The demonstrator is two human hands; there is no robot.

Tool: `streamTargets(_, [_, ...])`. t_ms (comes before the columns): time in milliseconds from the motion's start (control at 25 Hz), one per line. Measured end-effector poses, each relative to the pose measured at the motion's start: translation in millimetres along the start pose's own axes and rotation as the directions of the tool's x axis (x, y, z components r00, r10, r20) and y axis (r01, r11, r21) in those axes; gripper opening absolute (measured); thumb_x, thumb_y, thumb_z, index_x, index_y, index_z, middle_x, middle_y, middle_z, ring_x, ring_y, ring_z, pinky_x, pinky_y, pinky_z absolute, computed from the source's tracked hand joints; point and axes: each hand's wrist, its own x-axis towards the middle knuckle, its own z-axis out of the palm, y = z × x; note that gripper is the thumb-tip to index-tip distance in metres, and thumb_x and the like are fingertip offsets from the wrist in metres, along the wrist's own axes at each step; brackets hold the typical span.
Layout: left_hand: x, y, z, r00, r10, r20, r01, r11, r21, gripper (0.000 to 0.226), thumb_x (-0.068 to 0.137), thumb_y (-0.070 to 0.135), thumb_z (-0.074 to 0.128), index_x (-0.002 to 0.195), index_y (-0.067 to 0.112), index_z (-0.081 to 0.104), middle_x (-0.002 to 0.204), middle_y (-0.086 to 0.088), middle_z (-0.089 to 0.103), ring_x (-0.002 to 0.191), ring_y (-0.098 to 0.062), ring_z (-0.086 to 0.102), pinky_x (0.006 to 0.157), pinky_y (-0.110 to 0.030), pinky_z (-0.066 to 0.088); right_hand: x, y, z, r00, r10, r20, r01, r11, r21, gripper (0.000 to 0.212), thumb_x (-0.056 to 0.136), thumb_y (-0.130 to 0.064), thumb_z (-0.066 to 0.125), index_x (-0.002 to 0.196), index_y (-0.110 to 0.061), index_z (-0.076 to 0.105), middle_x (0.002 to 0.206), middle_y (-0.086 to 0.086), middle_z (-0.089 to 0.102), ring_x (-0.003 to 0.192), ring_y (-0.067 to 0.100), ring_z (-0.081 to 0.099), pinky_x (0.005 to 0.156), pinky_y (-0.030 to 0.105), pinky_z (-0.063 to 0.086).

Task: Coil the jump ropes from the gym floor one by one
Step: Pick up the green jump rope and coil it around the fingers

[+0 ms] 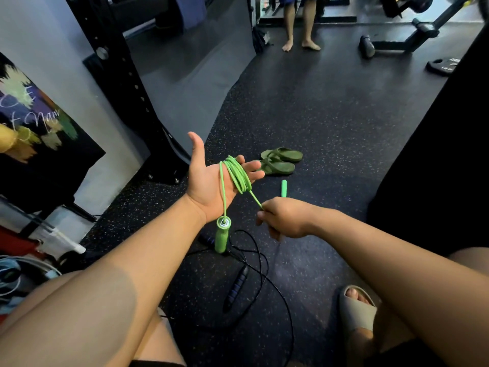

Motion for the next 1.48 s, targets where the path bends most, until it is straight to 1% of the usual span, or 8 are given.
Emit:
streamTargets(280, [6, -7, 1, 0.989, 0.005, -0.151, 0.028, 0.976, 0.217, 0.108, 0.077, 0.091, 0.011, 0.118, -0.001, 0.051, 0.114, -0.029, 0.07, 0.114, -0.043, 0.065, 0.113, -0.049, 0.038, -27, -33, -27, 0.987, -0.122, -0.104, 0.086, 0.95, -0.301, 0.033, 0.099, -0.033, 0.048, 0.083, -0.008, 0.063, 0.068, 0.002, 0.062, 0.066, 0.024, 0.058, 0.062, 0.034, 0.045])
streamTargets(480, [7, -19, 3, 0.983, -0.165, -0.085, 0.184, 0.795, 0.578, 0.124, 0.079, 0.085, -0.01, 0.123, -0.007, 0.06, 0.107, -0.022, 0.073, 0.101, -0.029, 0.07, 0.098, -0.037, 0.046, -34, -30, -52, 0.913, -0.302, -0.274, 0.213, 0.926, -0.311, 0.033, 0.094, -0.037, 0.06, 0.074, -0.013, 0.069, 0.057, -0.001, 0.055, 0.049, 0.012, 0.045, 0.049, 0.025, 0.03])
streamTargets(600, [1, -26, 10, 0.952, -0.305, 0.018, 0.222, 0.731, 0.645, 0.127, 0.079, 0.08, -0.018, 0.12, -0.004, 0.067, 0.107, -0.027, 0.071, 0.106, -0.034, 0.068, 0.083, -0.025, 0.052, -35, -19, -64, 0.894, -0.329, -0.305, 0.263, 0.935, -0.236, 0.024, 0.086, -0.044, 0.072, 0.078, -0.021, 0.073, 0.067, -0.007, 0.066, 0.057, 0.007, 0.056, 0.052, 0.018, 0.038])
streamTargets(880, [-6, -28, 14, 0.855, -0.477, 0.203, 0.307, 0.781, 0.545, 0.117, 0.058, 0.098, 0.003, 0.082, -0.001, 0.06, 0.063, -0.013, 0.063, 0.066, -0.034, 0.068, 0.078, -0.038, 0.055, -18, 2, -54, 0.888, -0.281, -0.365, 0.392, 0.877, 0.277, 0.034, 0.069, -0.042, 0.083, 0.079, -0.014, 0.067, 0.067, -0.002, 0.067, 0.059, 0.011, 0.059, 0.058, 0.028, 0.046])
streamTargets(1040, [-10, -17, 14, 0.853, -0.425, 0.302, 0.265, 0.852, 0.451, 0.113, 0.057, 0.099, -0.003, 0.075, 0.006, 0.057, 0.045, -0.005, 0.047, 0.053, -0.028, 0.059, 0.079, -0.041, 0.049, 0, 20, -22, 0.9, -0.121, -0.419, 0.345, 0.785, 0.514, 0.04, 0.088, -0.05, 0.059, 0.072, -0.013, 0.056, 0.066, 0.003, 0.044, 0.061, 0.017, 0.037, 0.057, 0.033, 0.032])
streamTargets(1160, [-11, -8, 14, 0.901, -0.322, 0.292, 0.204, 0.907, 0.369, 0.108, 0.058, 0.099, -0.007, 0.069, 0.01, 0.054, 0.041, -0.001, 0.04, 0.048, -0.025, 0.055, 0.078, -0.038, 0.049, 7, 19, -1, 0.95, -0.018, -0.313, 0.217, 0.757, 0.616, 0.064, 0.097, -0.058, 0.042, 0.081, 0.003, 0.055, 0.068, 0.008, 0.041, 0.063, 0.02, 0.037, 0.06, 0.037, 0.038])
streamTargets(1240, [-11, 2, 12, 0.94, -0.217, 0.262, 0.15, 0.955, 0.254, 0.106, 0.057, 0.1, -0.002, 0.069, 0.011, 0.053, 0.042, -0.001, 0.041, 0.05, -0.025, 0.054, 0.08, -0.037, 0.048, 9, 18, 8, 0.965, 0.023, -0.263, 0.162, 0.737, 0.657, 0.056, 0.103, -0.049, 0.04, 0.078, -0.003, 0.057, 0.065, 0.008, 0.04, 0.06, 0.021, 0.038, 0.059, 0.036, 0.042])
streamTargets(1480, [-6, 17, 1, 0.993, 0.113, 0.019, -0.113, 0.994, 0.01, 0.11, 0.071, 0.097, 0.01, 0.094, 0.002, 0.06, 0.072, -0.012, 0.065, 0.078, -0.033, 0.068, 0.095, -0.043, 0.053, 4, 9, 15, 0.991, -0.029, -0.127, 0.087, 0.871, 0.484, 0.034, 0.105, -0.033, 0.045, 0.092, -0.011, 0.067, 0.063, 0.008, 0.06, 0.056, 0.016, 0.053, 0.055, 0.022, 0.043])
